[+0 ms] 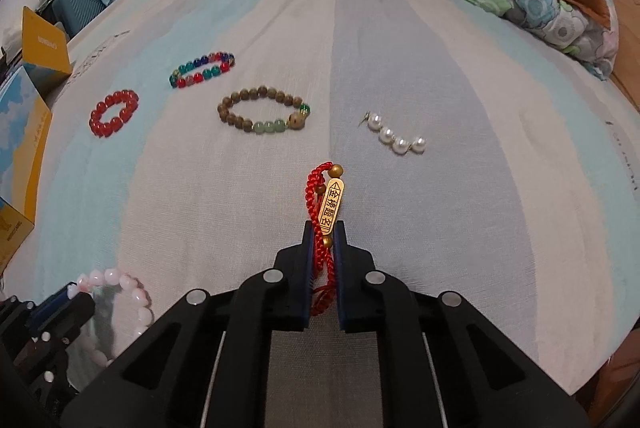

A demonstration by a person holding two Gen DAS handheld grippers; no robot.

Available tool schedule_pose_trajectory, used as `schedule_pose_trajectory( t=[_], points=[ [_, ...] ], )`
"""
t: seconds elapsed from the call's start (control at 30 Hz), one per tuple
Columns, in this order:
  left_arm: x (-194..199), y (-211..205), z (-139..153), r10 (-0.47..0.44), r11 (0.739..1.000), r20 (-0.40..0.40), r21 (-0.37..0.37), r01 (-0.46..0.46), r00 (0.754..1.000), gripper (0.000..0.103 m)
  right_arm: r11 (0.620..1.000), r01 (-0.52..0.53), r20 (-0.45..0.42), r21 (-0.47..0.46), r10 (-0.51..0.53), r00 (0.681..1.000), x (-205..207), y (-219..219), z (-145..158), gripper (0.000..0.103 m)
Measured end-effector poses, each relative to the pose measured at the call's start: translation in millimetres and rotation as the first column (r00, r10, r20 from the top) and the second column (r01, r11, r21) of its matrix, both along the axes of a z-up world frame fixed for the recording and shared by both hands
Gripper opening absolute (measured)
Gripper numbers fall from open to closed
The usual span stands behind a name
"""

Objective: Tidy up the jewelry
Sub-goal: 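Grasp the pink-white bead bracelet with the left tool while the right tool grasps the red cord bracelet, then carry both held bracelets over the white cardboard box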

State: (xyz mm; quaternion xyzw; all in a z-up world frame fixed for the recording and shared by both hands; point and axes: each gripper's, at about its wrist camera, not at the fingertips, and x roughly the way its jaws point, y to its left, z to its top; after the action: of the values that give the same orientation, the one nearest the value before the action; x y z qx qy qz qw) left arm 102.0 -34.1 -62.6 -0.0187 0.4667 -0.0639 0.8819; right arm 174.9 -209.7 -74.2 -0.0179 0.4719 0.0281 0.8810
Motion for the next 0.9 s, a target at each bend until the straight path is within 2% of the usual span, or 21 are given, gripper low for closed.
schedule_pose_trajectory(
  t=[0.57, 0.67, 0.9],
  points=[
    [-1, 1, 47, -0.006, 1.000, 0.046, 0.014, 0.005, 0.999, 0.011, 1.000, 0.025, 0.018, 0.007, -0.025, 1.000, -4, 2, 27, 0.008],
    [2, 5, 56, -0.018, 1.000, 0.043, -0.005, 0.018, 0.999, 0.011, 0.999, 0.037, 0.016, 0.017, -0.037, 0.999, -3, 1, 34, 0.008],
    [10, 13, 82, 0.003, 1.000, 0.075, 0.021, -0.005, 0.997, 0.011, 0.999, 0.045, 0.020, 0.014, -0.045, 0.999, 1, 6, 45, 0.008]
  ],
)
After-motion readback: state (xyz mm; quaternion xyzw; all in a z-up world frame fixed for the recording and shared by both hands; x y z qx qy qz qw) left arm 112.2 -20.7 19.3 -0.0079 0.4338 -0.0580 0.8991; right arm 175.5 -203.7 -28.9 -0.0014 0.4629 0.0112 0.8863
